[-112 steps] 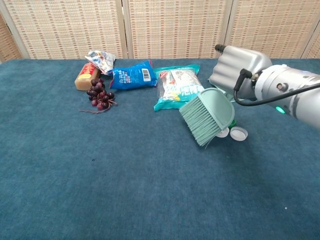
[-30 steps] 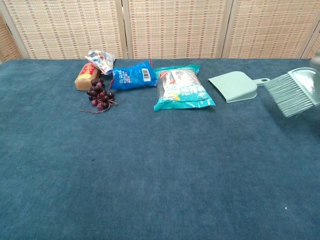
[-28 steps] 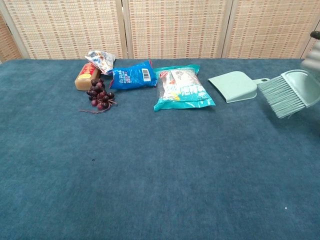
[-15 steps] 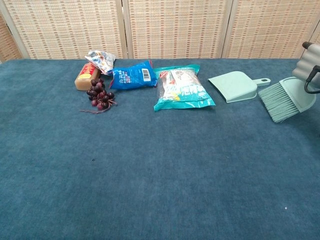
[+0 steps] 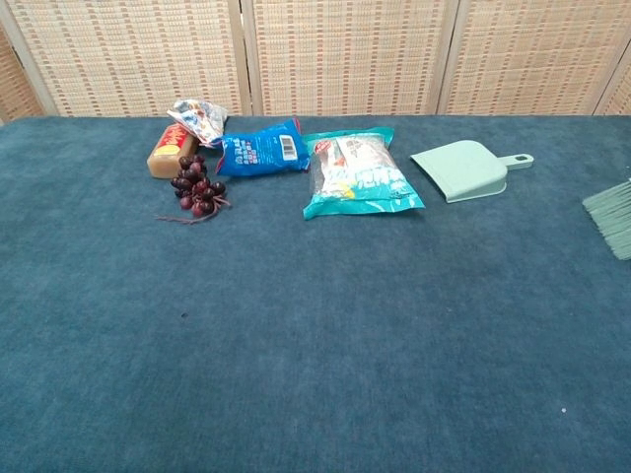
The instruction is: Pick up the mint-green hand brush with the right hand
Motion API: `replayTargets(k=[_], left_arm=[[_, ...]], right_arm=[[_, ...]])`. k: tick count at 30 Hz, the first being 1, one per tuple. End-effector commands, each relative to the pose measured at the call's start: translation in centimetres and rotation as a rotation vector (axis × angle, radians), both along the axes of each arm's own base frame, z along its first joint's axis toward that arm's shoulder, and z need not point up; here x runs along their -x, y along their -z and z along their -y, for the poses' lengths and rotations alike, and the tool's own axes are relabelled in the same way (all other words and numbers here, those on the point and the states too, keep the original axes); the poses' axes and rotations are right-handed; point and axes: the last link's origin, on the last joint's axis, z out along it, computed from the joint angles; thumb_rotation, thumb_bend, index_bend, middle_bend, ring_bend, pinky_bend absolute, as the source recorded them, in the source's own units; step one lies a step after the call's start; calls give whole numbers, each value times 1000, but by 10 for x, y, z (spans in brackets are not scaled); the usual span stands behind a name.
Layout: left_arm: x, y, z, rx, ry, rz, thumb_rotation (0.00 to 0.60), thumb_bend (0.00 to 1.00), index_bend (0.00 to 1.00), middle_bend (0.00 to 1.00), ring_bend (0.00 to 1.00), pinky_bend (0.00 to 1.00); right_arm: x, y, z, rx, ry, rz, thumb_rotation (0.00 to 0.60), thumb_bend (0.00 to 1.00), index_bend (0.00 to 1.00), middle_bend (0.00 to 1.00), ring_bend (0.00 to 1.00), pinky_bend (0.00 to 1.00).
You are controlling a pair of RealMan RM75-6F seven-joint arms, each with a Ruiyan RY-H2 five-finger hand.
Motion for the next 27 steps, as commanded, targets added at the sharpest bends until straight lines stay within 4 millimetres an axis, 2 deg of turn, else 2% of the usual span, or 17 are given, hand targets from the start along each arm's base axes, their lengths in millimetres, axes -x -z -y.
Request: replayTargets(k=[1, 4, 9, 14, 17, 20, 23, 26, 27], left_arm=[[1, -1, 3, 4, 6, 1, 600, 398, 0, 0, 0, 92], [0, 1, 2, 12, 13, 2, 600, 399, 0, 0, 0, 92], [-2, 4, 2, 21, 21, 2, 600, 399, 0, 0, 0, 92], [-2, 2, 3, 16, 24, 4, 600, 398, 0, 0, 0, 92], [-1, 0, 4, 11, 21, 5, 600, 398, 0, 0, 0, 92], [-3, 2, 2, 8, 22, 6, 600, 398, 0, 0, 0, 92], [-3, 1, 2, 4, 19, 1, 600, 399, 0, 0, 0, 92], [-3, 1, 2, 3, 19, 1, 600, 399, 0, 0, 0, 92], [-3, 2, 3, 7, 20, -2, 600, 399, 0, 0, 0, 92]], right_arm=[[14, -15, -16, 7, 27, -39, 600, 506, 987, 895, 628, 43], [16, -27, -23, 26, 31, -4, 600, 506, 987, 895, 627, 43], [-6, -37, -19, 90, -63, 213, 600, 506, 987, 895, 628, 43], [-30, -32, -26, 39, -157, 291, 600, 506, 987, 895, 628, 43], [-43, -20, -41, -51, -223, 271, 600, 506, 987, 895, 627, 43], [-48, -13, -54, -119, -275, 234, 600, 506, 987, 895, 628, 43], [-47, -9, -63, -180, -376, 116, 600, 506, 987, 895, 628, 43], [-46, -8, -65, -193, -402, 88, 600, 506, 987, 895, 628, 42], [-36, -2, -72, -245, -410, 33, 600, 505, 987, 895, 628, 43]])
